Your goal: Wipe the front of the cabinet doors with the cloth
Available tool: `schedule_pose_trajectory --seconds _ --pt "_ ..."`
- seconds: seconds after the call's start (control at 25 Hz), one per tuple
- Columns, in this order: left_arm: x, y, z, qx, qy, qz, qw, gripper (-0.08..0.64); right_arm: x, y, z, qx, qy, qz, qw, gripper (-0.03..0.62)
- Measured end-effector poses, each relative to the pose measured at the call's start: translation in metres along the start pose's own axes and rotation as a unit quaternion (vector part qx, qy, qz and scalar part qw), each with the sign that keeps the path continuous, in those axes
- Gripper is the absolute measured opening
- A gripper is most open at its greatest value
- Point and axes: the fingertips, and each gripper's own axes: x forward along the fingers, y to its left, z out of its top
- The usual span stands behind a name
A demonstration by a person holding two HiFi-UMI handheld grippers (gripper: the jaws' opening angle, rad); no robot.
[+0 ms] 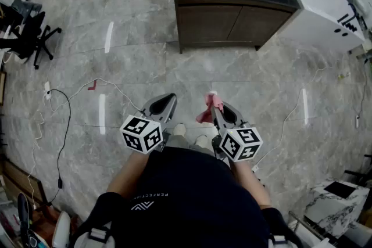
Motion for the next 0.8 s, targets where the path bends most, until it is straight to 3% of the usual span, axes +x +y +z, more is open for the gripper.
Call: schedule_pose_trajectory --seconds 0.8 --pt "0.004 0.019 0.009 -0.001 -0.005 -0.014 0.9999 0.009 0.019 0.006 0.003 0.013 -0.005 -0.012 1.000 0.048"
